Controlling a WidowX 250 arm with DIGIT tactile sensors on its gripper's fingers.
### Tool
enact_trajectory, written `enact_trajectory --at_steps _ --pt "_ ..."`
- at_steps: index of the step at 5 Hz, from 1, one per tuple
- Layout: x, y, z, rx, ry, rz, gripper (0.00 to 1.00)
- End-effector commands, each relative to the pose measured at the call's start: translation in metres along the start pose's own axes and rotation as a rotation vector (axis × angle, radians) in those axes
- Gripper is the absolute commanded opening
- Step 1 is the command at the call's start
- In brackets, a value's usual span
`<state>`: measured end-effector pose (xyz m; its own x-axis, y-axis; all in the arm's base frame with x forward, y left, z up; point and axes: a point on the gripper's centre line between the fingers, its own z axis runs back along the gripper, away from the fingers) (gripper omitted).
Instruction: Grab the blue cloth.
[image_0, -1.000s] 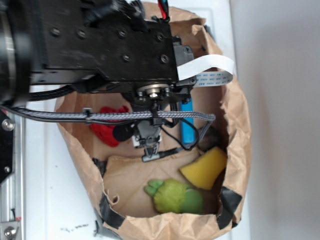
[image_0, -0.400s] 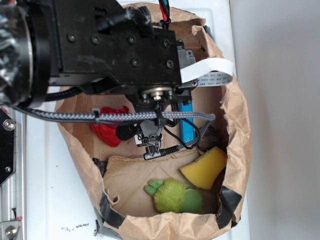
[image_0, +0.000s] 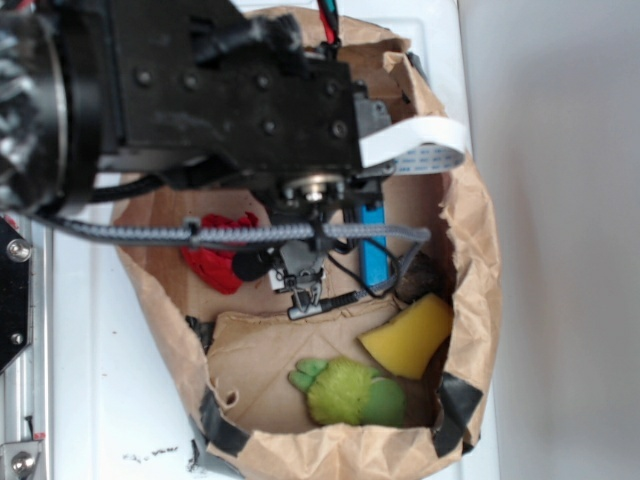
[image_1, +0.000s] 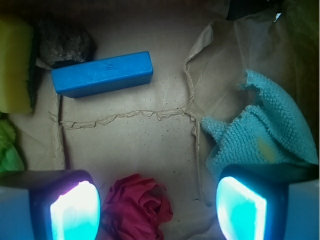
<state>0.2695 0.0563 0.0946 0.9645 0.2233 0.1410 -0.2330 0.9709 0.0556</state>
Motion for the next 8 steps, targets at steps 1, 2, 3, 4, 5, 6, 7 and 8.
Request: enact_trajectory --at_steps 1,2,3,4,5,6,7,8 --pt "0.021 0.012 0.002 0.031 0.018 0.235 1.0" --pt "0.019 0.016 0.002 0.0 0.039 0.279 1.0" --pt "0.01 0.02 0.004 -0.024 0.01 0.308 1.0" --pt "0.005 0.028 0.005 -0.014 -0.001 0.354 1.0" --pt "0.007 0.031 0.001 0.001 -0.001 0.381 1.0" --pt "0.012 0.035 -0.001 0.012 0.008 0.44 1.0" --pt "0.013 0.042 -0.001 -0.017 0.031 0.501 1.0" --pt "0.01 0.051 -0.001 -0.06 0.065 0.546 1.0"
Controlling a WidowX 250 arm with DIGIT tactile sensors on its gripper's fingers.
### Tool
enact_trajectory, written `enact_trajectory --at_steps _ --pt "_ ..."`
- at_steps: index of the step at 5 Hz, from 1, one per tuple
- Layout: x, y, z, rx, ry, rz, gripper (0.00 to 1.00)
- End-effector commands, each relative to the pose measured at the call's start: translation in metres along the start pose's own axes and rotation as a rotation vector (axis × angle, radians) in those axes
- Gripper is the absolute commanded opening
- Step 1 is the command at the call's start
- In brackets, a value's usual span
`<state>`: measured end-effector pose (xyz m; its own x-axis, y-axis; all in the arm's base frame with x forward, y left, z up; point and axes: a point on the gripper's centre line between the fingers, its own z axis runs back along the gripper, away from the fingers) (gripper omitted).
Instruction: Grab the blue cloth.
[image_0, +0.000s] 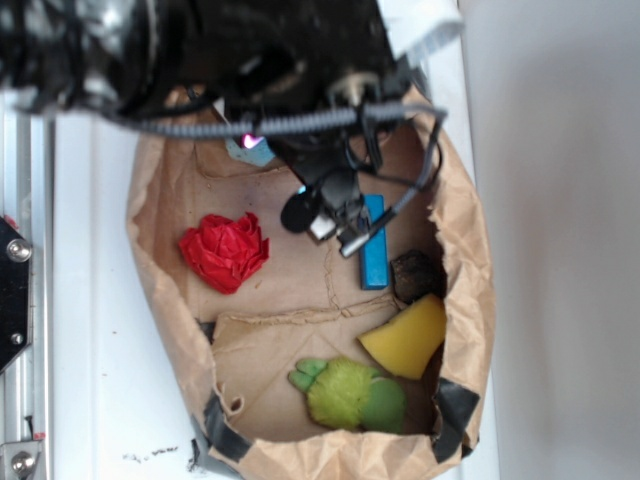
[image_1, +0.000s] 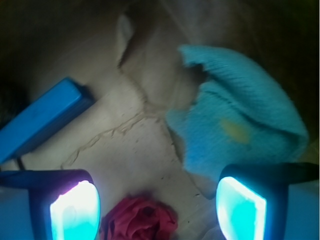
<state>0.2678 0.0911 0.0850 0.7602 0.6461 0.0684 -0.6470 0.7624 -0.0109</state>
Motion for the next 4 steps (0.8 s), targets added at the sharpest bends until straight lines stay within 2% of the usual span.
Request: enact_trajectory --at_steps 1,2,4 --pt "0.0 0.023 0.013 -0.128 -0.068 0.081 1.0" --pt "-0.012 0.023 0.007 -0.169 -0.143 0.1 1.0" --pt "-0.023 0.004 0.003 -0.185 -0.213 0.161 1.0"
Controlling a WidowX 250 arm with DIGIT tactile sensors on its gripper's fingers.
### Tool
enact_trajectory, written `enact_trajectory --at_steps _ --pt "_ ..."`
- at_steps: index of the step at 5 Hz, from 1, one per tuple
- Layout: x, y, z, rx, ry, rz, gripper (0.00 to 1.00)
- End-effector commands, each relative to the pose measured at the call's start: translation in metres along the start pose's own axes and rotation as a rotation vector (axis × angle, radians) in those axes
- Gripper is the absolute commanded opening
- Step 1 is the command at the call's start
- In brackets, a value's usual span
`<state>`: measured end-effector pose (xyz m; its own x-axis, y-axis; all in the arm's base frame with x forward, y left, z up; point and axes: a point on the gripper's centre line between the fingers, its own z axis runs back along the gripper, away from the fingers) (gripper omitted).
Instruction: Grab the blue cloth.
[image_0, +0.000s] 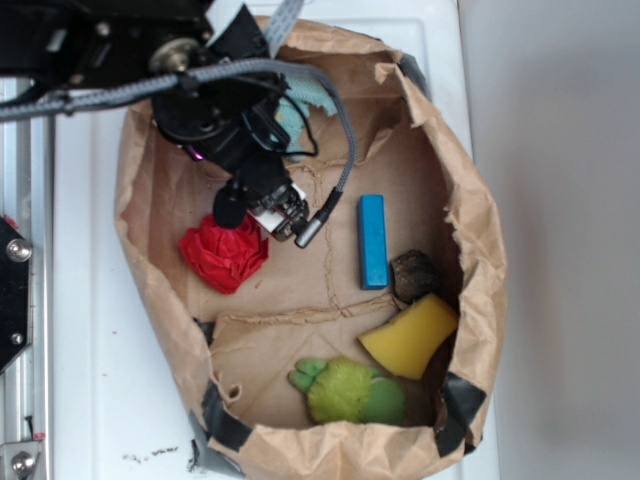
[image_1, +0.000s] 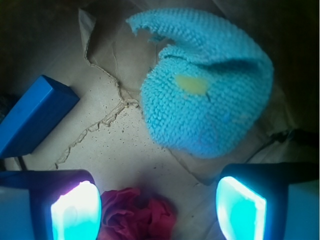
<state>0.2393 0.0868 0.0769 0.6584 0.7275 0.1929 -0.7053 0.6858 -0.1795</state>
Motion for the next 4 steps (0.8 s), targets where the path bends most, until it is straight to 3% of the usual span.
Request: enact_trajectory --at_steps 1,3,4 --pt "0.011 -0.02 0.001 -0.013 -0.093 0.073 1.0" --pt "0.022 -0.02 0.006 -0.006 -0.083 0.097 1.0" --pt "0.03 -0.019 -0.002 0.016 -0.114 0.119 1.0"
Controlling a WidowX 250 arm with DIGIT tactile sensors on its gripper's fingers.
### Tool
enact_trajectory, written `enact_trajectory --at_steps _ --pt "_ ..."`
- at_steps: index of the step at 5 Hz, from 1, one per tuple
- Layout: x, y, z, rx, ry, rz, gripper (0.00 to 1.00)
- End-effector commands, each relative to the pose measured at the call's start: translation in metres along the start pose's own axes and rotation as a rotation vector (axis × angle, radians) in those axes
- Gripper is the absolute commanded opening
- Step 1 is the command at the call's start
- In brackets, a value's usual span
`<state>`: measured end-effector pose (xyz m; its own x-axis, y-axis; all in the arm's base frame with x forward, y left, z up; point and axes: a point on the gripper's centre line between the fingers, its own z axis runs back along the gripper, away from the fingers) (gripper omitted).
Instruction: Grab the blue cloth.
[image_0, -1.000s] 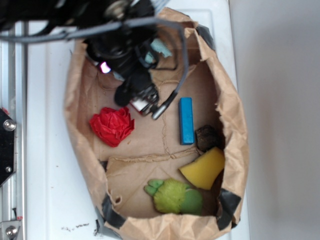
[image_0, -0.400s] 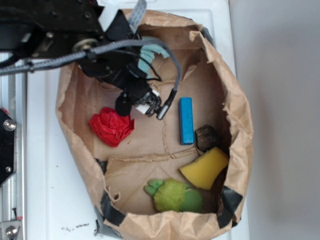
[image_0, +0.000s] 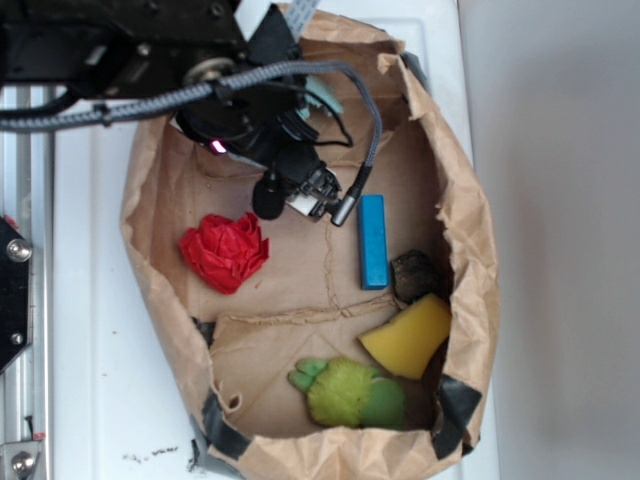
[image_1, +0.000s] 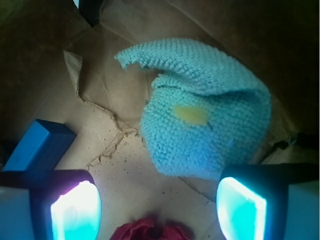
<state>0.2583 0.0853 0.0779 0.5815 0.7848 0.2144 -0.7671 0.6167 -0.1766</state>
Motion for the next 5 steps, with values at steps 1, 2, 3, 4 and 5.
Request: enact_trajectory --at_steps 1,2,3,4,5 --pt "0.022 -0.002 -0.007 0.03 -0.084 0.035 1.0" --pt "0.023 0.002 -0.01 0.049 -0.096 0.03 1.0" --pt "0.025 0.003 -0.013 0.074 -0.097 0.034 1.0" --pt "0.025 0.007 -0.014 0.082 -0.105 0.025 1.0" --pt "0.028 0.006 -0.019 0.097 -0.127 0.035 1.0"
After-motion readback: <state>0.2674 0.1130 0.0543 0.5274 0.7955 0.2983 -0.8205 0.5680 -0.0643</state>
